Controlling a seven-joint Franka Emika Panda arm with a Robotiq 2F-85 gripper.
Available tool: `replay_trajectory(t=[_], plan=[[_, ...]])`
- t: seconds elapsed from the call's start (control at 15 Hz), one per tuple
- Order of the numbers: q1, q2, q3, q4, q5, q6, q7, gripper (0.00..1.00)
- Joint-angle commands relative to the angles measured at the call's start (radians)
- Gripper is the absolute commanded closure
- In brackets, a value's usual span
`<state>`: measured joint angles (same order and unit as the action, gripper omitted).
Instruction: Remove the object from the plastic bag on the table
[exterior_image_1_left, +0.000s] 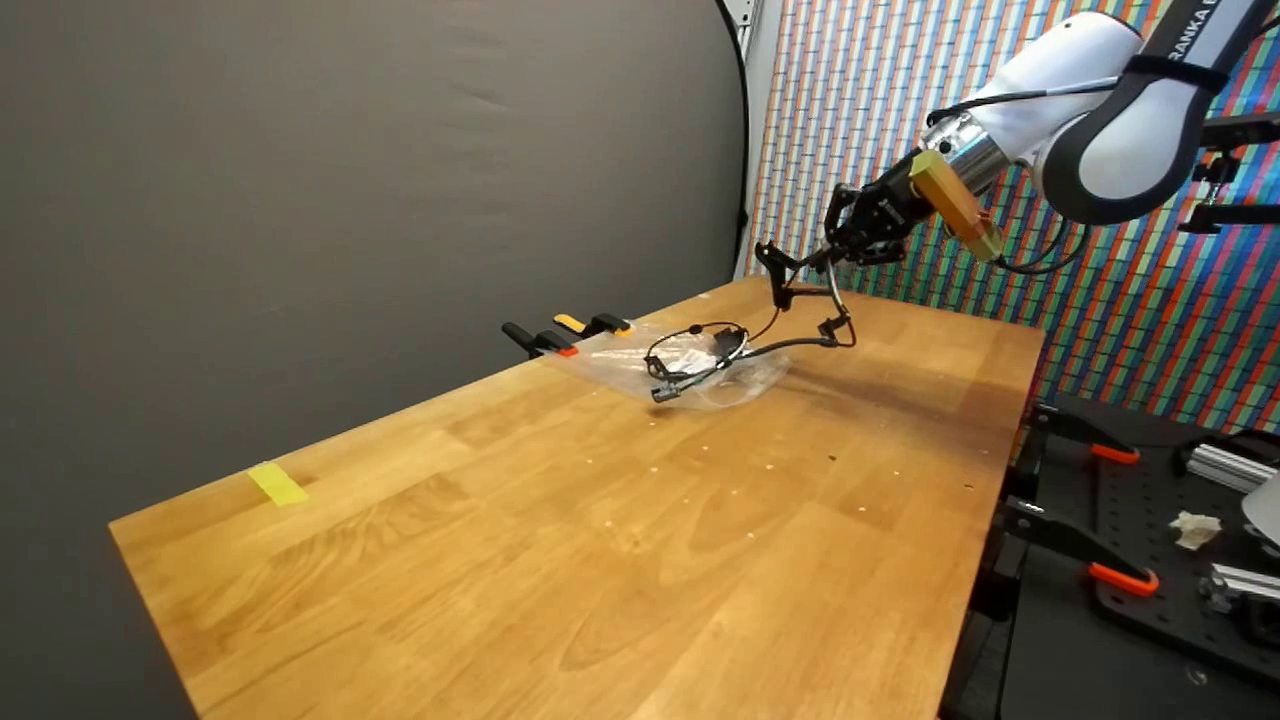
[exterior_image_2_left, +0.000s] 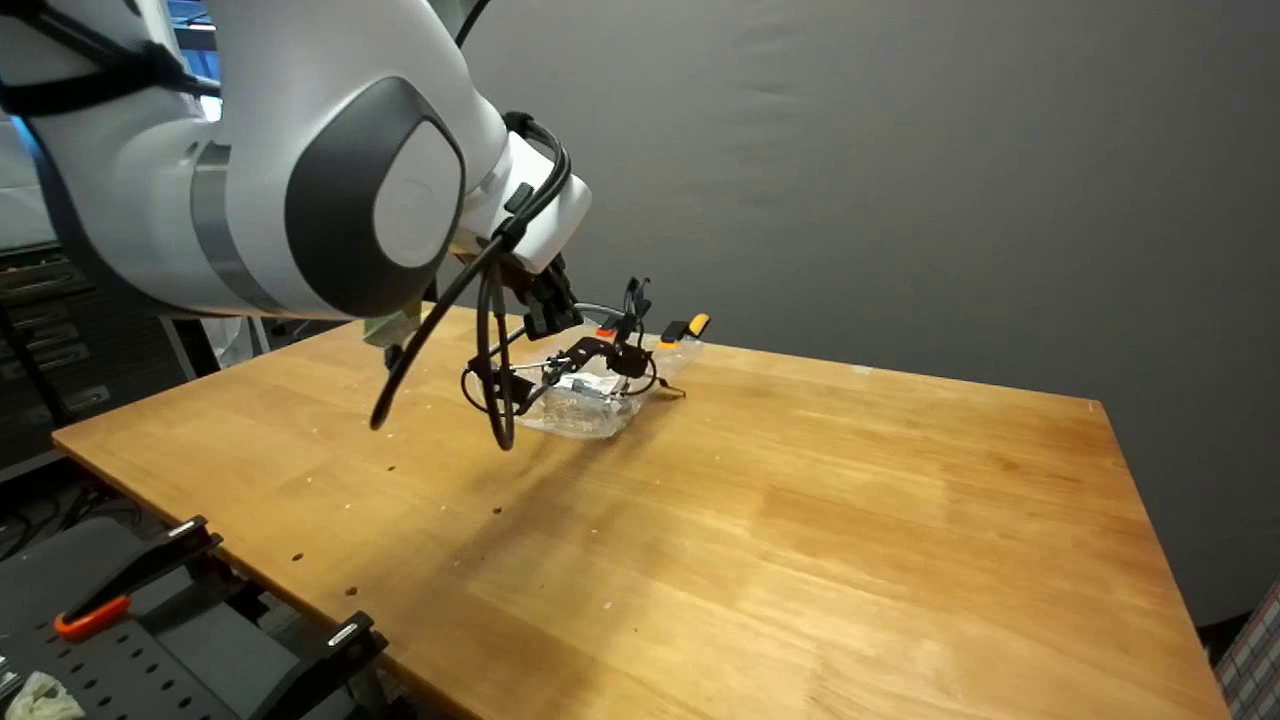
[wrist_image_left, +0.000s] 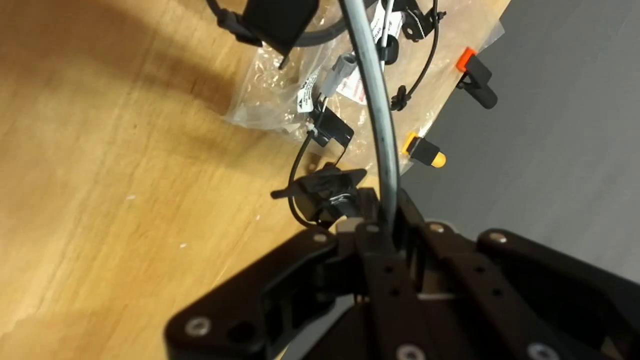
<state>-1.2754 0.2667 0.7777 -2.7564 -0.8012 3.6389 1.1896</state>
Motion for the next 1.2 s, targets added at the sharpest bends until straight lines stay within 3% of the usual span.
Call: replay_trajectory(t=[0.0, 0.53, 0.87, 1.13], plan=[[-0.108, -0.025, 0.016, 0.001, -0.205, 0.044, 0.093, 0.60], [-0.232, -0.213, 0.047, 0.021, -0.443, 0.105, 0.315, 0.01], [-0.207, -0.349, 0.083, 0.111, -0.711, 0.026, 0.627, 0.00], [-0.195, -0.469, 0.090, 0.203, -0.968, 0.044, 0.878, 0.00]])
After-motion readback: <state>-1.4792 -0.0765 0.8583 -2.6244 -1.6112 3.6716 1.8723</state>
